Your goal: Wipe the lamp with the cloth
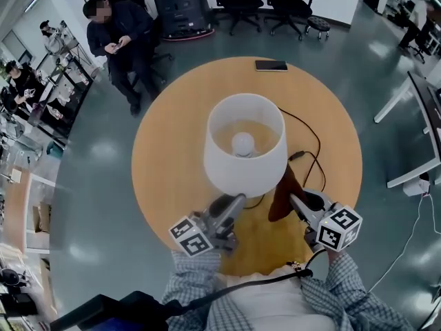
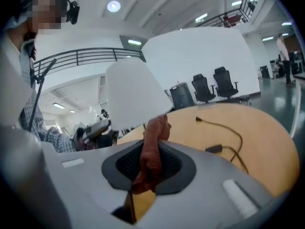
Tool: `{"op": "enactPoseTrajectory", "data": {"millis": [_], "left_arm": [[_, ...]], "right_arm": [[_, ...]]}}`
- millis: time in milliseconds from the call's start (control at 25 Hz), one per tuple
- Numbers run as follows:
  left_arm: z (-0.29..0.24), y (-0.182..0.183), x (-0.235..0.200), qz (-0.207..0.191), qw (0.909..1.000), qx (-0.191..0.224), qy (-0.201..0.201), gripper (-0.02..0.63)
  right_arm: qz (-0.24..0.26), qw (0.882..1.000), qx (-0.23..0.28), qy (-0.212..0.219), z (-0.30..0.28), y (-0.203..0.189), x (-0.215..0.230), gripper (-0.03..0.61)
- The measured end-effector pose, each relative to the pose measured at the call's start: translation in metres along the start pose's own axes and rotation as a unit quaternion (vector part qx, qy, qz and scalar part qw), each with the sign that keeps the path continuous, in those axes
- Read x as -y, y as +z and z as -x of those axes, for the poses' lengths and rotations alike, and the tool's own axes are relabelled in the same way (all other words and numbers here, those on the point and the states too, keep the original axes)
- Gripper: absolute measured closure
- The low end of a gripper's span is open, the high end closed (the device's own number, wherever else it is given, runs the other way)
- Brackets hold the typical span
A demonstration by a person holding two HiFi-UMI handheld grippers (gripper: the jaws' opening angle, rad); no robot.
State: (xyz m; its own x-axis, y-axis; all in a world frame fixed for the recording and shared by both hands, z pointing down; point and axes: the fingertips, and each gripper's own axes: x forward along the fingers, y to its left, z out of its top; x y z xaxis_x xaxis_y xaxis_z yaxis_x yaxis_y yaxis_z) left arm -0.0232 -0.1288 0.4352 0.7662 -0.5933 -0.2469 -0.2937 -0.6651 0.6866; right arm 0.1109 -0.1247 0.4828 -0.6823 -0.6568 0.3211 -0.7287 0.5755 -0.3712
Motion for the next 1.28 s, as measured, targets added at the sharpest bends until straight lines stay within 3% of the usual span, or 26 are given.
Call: {"op": "enactPoseTrajectory", "data": {"millis": [160,240,360,480,560,640,840,1280], "left_arm": [[-0.005,-0.004,0.001,-0.001,1.0,-0.005,-0.003,0.494],[-0.006,-0.006,0.001,-0.001,1.0,-0.005,-0.003,0.495],[-0.006,-0.004,0.002,0.0,1.0,-0.005,-0.004,0.495],[-0.003,-0.004,0.001,-0.001,1.0,-0.008,-0.003,0.495],[-0.003,-0.004,0.0,-0.001,1.0,-0.007,-0.004,0.497],[-0.004,-0.004,0.001,0.002,1.0,-0.007,-0.006,0.5],[-0.007,-0.004,0.002,0.006,0.9999,-0.007,-0.008,0.506],[-0.011,-0.01,0.002,0.001,0.9998,-0.017,-0.008,0.511]], "right_arm": [[0.134,0.99,0.046,0.027,0.016,0.078,-0.04,0.531],[0.119,0.989,0.08,0.044,0.022,0.107,-0.055,0.532],[0.074,0.987,0.138,0.035,0.035,0.148,-0.063,0.532],[0.146,0.977,0.152,0.017,0.037,0.174,-0.079,0.532],[0.218,0.966,0.137,0.009,0.025,0.175,-0.09,0.532],[0.258,0.958,0.126,0.016,0.011,0.17,-0.103,0.532],[0.287,0.951,0.112,0.037,-0.007,0.16,-0.137,0.534],[0.354,0.933,0.027,0.064,-0.045,0.131,-0.191,0.534]]}}
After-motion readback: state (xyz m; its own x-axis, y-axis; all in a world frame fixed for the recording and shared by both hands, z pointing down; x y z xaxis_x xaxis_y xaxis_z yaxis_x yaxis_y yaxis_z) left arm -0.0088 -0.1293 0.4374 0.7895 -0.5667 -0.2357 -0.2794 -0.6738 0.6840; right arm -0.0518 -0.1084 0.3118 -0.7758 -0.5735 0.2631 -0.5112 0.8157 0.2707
